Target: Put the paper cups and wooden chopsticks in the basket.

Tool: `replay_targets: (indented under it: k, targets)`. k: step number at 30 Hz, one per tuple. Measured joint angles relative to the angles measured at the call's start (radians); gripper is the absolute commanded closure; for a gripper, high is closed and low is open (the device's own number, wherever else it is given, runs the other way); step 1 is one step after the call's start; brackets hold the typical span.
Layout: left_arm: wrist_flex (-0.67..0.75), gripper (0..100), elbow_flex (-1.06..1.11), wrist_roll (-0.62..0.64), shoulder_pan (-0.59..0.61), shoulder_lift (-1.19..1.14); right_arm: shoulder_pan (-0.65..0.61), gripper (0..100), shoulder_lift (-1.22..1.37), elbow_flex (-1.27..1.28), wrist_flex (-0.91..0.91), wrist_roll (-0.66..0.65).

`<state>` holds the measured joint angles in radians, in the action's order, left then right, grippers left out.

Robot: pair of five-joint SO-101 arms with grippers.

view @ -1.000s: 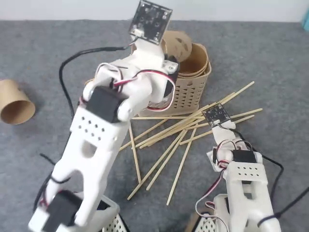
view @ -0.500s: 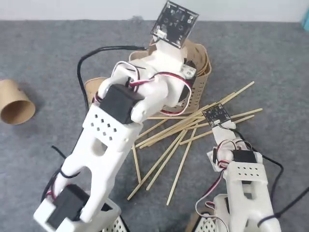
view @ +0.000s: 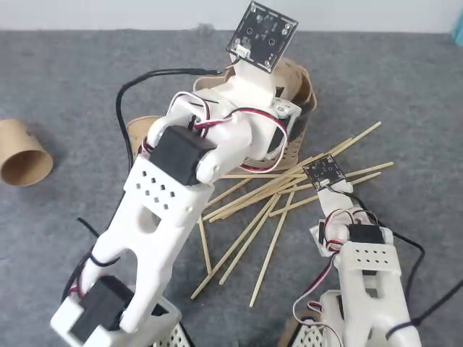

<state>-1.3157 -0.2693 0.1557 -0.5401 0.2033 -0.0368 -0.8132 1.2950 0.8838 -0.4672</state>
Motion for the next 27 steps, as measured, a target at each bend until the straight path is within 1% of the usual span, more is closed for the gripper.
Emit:
replay_targets:
  k: [5, 9, 12, 18, 20, 22, 27]
  targets:
    - [-0.012, 66, -0.066, 0.000, 0.058, 0.000, 0.000, 99.1, 0.000, 0.000, 0.000, 0.000]
    - [-0.080, 66, -0.157, 0.000, 0.097, 0.000, 0.000, 99.1, 0.000, 0.000, 0.000, 0.000]
    - [-0.164, 66, -0.262, 0.000, 0.101, 0.000, 0.000, 99.1, 0.000, 0.000, 0.000, 0.000]
    - [-0.391, 68, -0.534, 0.000, 0.101, 0.002, 0.000, 99.1, 0.000, 0.000, 0.000, 0.000]
    - [-0.400, 72, -0.557, 0.000, 0.100, 0.008, 0.000, 99.1, 0.000, 0.000, 0.000, 0.000]
    - [-0.407, 78, -0.532, 0.000, 0.103, 0.015, 0.000, 99.1, 0.000, 0.000, 0.000, 0.000]
    - [-0.407, 98, -0.327, 0.000, 0.091, 0.041, 0.000, 99.1, 0.000, 0.000, 0.000, 0.000]
